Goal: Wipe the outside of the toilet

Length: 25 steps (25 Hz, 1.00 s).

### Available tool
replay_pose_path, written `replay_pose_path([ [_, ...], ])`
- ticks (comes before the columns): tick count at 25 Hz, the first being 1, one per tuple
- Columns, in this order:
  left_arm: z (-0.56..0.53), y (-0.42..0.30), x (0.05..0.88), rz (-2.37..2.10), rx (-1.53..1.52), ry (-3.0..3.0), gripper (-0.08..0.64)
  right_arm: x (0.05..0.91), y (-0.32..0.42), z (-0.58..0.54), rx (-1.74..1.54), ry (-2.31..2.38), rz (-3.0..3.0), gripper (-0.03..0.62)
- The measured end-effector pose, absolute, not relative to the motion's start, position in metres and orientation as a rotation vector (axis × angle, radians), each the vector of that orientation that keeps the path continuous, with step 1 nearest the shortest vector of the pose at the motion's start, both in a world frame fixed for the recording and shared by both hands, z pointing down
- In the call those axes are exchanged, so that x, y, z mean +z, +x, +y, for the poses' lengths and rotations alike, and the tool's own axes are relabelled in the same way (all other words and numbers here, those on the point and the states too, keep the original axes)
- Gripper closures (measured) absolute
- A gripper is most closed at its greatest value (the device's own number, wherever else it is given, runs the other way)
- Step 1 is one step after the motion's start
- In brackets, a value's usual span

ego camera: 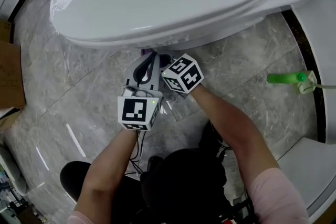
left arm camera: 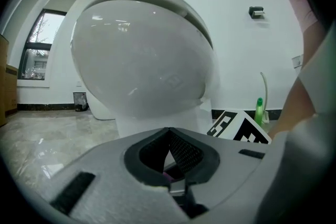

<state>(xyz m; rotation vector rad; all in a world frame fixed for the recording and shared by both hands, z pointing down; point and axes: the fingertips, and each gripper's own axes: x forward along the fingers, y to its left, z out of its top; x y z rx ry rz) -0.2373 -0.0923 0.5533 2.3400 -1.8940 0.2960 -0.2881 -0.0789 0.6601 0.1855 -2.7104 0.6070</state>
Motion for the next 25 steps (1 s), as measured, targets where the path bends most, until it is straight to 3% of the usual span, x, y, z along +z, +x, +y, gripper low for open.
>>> replay_pose_path([
  [9, -0.110, -0.135, 0.510, -1.643, 0.195, 2.548, 0.552, 0.628, -0.168, -0.075, 0.569, 0.420, -2.696, 0.509],
  [19, -0.135, 0.005, 0.365, -1.358, -0.044, 2.895, 0.552, 0.459, 0.004, -0.132, 0.297, 1.077, -2.689, 0.508],
  [25, -0.143, 0.013, 0.275, -1.383, -0.162, 2.913, 0.552, 0.342, 0.053, -0.147, 0.117, 1.454, -2.632, 0.506],
])
